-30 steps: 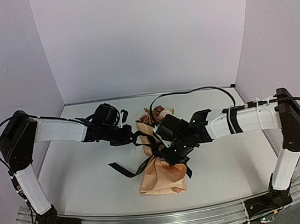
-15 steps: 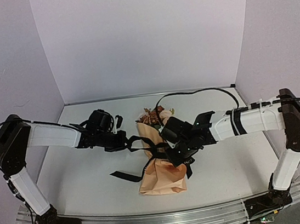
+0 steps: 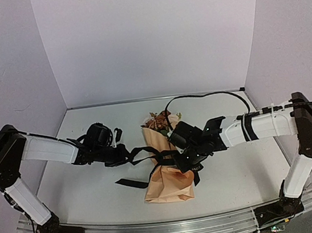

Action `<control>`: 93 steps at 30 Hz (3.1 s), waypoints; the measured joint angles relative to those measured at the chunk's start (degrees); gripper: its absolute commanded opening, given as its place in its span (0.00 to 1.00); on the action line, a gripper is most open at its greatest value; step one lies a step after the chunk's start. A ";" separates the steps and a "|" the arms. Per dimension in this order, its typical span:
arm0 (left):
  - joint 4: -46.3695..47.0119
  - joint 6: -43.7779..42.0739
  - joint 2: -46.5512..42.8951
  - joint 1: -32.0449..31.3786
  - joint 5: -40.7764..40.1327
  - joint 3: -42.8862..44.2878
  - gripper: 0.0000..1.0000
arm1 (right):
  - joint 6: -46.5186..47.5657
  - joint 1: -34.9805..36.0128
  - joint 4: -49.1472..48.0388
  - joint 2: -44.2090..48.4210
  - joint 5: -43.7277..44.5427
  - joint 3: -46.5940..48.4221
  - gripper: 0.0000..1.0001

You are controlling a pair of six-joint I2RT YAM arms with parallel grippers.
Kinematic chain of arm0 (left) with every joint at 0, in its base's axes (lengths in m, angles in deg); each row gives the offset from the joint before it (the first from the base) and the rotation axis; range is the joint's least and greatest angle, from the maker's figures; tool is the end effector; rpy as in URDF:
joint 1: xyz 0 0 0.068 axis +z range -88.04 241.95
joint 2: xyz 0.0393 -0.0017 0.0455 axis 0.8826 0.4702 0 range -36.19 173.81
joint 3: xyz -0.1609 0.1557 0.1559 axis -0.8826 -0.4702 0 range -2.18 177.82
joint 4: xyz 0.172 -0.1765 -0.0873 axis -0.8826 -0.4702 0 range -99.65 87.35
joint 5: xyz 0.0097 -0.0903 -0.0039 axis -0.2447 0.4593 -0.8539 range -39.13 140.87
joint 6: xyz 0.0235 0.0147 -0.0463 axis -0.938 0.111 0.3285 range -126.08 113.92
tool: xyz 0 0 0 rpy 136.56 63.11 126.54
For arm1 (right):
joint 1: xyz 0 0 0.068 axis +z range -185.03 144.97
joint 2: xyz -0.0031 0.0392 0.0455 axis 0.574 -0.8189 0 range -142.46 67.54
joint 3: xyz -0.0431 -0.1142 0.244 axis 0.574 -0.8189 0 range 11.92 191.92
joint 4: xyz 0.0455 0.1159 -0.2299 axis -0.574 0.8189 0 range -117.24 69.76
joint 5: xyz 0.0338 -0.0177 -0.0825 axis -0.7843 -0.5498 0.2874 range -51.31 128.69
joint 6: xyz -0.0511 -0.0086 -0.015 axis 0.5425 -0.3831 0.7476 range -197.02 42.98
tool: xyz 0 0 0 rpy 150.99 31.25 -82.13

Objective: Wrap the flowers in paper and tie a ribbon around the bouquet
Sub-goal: Cross the half-tied ribbon over the folded bouquet.

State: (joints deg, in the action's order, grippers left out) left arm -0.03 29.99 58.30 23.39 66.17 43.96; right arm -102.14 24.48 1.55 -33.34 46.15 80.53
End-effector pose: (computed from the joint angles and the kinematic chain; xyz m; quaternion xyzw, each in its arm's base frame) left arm 0.2474 -0.2092 0.1559 0.0701 0.9167 -0.3245 0.2222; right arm 0.1876 0.3095 0.1970 -0.2701 0.9279 0.1213 0.2267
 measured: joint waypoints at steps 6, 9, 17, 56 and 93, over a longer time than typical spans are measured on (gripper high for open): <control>2.45 2.07 -3.88 0.00 -0.08 -3.58 0.25 | -0.02 0.00 -0.86 0.00 -0.55 0.51 0.00; 2.64 3.32 -7.92 0.00 -0.57 -5.56 0.28 | 0.00 0.00 -1.34 0.00 -0.77 0.56 0.00; -2.88 -2.48 -11.08 -0.03 1.15 2.55 0.32 | -0.71 -0.46 -4.63 0.15 -1.87 -0.51 0.02; -31.89 -26.05 24.95 -9.54 7.07 45.78 0.36 | -17.69 -7.94 -22.33 3.73 -14.12 -12.05 0.04; -20.74 -22.57 17.07 -9.93 7.19 35.12 0.00 | -30.10 -10.40 -25.52 -1.36 -18.10 -8.52 0.01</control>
State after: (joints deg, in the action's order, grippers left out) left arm -20.77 7.42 75.37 13.45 73.36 79.08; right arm -132.24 14.07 -23.98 -34.70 28.04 72.01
